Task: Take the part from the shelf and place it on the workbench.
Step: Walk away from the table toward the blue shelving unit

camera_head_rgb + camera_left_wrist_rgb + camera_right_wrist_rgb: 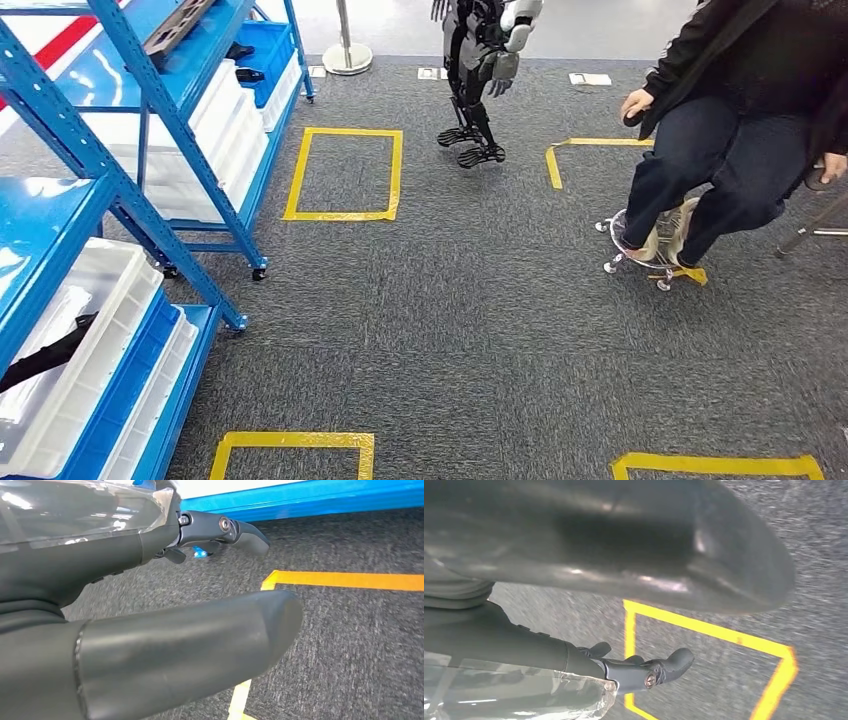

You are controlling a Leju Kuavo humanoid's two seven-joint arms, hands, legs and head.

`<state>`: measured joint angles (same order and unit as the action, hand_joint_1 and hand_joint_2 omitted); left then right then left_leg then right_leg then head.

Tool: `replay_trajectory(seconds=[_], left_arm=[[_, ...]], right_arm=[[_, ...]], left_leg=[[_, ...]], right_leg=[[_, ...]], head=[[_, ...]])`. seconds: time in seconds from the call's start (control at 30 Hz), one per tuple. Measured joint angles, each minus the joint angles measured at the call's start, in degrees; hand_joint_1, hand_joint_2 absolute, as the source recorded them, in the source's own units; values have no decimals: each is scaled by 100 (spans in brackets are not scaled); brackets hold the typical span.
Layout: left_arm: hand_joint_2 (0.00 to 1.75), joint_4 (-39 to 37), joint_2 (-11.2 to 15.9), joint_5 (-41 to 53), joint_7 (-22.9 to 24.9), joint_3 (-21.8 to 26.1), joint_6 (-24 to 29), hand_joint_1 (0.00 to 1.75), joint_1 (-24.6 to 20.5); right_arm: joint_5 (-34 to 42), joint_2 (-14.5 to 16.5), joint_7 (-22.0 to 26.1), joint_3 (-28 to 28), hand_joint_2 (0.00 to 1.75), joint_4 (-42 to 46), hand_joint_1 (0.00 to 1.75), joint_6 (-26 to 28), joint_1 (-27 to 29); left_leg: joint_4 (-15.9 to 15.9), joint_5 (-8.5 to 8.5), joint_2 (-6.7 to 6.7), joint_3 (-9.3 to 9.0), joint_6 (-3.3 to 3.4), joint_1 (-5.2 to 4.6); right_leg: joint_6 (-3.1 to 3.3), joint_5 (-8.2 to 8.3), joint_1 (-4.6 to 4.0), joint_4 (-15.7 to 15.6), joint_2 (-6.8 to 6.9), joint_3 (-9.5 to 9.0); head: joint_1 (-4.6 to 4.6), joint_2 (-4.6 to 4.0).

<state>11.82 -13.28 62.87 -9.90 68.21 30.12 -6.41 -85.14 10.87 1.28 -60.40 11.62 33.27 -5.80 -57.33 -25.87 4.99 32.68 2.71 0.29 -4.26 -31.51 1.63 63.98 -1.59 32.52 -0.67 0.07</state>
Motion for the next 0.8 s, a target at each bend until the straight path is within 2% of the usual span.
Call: replay_trajectory(seconds=[0.03,0.07,0.1,0.13,0.17,0.23,0.3,0.33,0.37,0.4,0.43,0.47,0.5,0.57,0.6,0.67,0.7,0.73,0.8], left_arm=[[0,0,3,4,1,3,1,0,-4],[0,0,4,8,4,5,2,0,-5],[0,0,5,11,9,8,3,0,-2],[0,0,6,14,15,10,4,0,7],[0,0,4,16,22,13,6,0,19],[0,0,3,23,41,15,15,0,28],[0,0,1,33,73,15,29,0,15],[0,0,-1,38,92,14,37,0,11],[0,-1,-3,43,110,14,45,0,12],[0,-1,-5,48,126,14,56,0,18],[0,-2,-7,52,138,15,65,0,24],[0,-2,-8,56,143,15,82,0,27],[0,-1,-8,60,129,16,115,0,28],[0,0,-9,38,-51,15,239,0,10],[0,0,-9,-25,-256,22,311,0,0],[0,0,-3,-271,-839,80,401,0,-11],[0,0,3,-386,-1089,119,396,0,-11],[0,0,11,-463,-1262,156,377,0,-14],[0,0,25,-519,-1408,194,320,0,-29]], right_arm=[[-4,-2,-6,2,0,-1,0,-14,-2],[-9,-4,-14,5,0,-2,0,-25,-4],[-12,-5,-23,11,0,-3,0,-33,-5],[-13,-6,-32,19,0,-3,0,-35,-7],[-17,-8,-39,28,0,-3,0,-36,-9],[-26,-9,-47,40,0,-3,0,-37,-9],[-40,-13,-57,43,0,-3,0,-41,6],[-46,-17,-67,43,0,-3,0,-43,16],[-50,-23,-78,43,0,-3,0,-45,22],[-53,-28,-87,44,0,-3,0,-47,23],[-55,-32,-91,45,0,-3,0,-48,20],[-56,-33,-93,48,0,-3,0,-49,14],[-56,-33,-95,51,0,-3,0,-49,7],[-50,-32,-99,56,0,-3,0,-50,-1],[-42,-32,-103,59,0,-3,0,-49,-4],[-34,-31,-111,69,0,-3,0,-45,-15],[-42,-31,-115,79,0,-3,0,-43,-23],[-55,-31,-118,90,0,-3,0,-42,-29],[-70,-37,-116,103,0,-3,0,-39,-26]], left_leg=[[-30,-10,69,16,-37,-1],[-55,-17,126,38,-76,-3],[-62,-16,173,57,-114,-3],[-57,-6,223,74,-149,5],[-58,-2,217,88,-177,19],[-257,-138,-29,190,-221,20],[-923,-516,-355,502,-247,11],[-1340,-707,-419,703,-256,16],[-1672,-824,-443,865,-260,19],[-1800,-825,-455,926,-255,20],[-1691,-719,-472,866,-242,21],[-1362,-534,-517,686,-218,17],[-924,-344,-640,445,-183,3],[-274,-144,-880,93,-121,-57],[-152,-131,-939,39,-100,-88],[-107,-123,-825,48,-57,-115],[-71,-98,-757,35,-30,-105],[-34,-70,-693,17,4,-83],[12,-27,-559,-2,46,-39]], right_leg=[[-16,125,25,-340,-99,-143],[4,190,33,-546,-179,-228],[57,198,19,-602,-199,-256],[120,212,0,-603,-145,-266],[172,226,0,-607,-91,-280],[259,251,11,-621,27,-293],[320,246,-11,-625,170,-289],[341,239,-31,-624,252,-286],[350,233,-49,-623,335,-283],[358,226,-62,-622,411,-283],[364,220,-71,-622,481,-289],[371,212,-77,-622,545,-302],[373,201,-83,-623,599,-319],[351,172,-126,-618,701,-345],[330,159,-142,-618,752,-353],[288,145,-159,-635,871,-382],[264,116,-153,-614,852,-384],[254,49,-149,-514,750,-347],[266,-223,-127,56,402,-80]], head=[[0,0],[3,0],[4,0],[8,0],[9,0],[31,0],[61,-1],[70,-1],[70,-1],[71,0],[71,0],[71,0],[72,0],[71,0],[69,-1],[66,-1],[66,-1],[68,-1],[62,-1]])
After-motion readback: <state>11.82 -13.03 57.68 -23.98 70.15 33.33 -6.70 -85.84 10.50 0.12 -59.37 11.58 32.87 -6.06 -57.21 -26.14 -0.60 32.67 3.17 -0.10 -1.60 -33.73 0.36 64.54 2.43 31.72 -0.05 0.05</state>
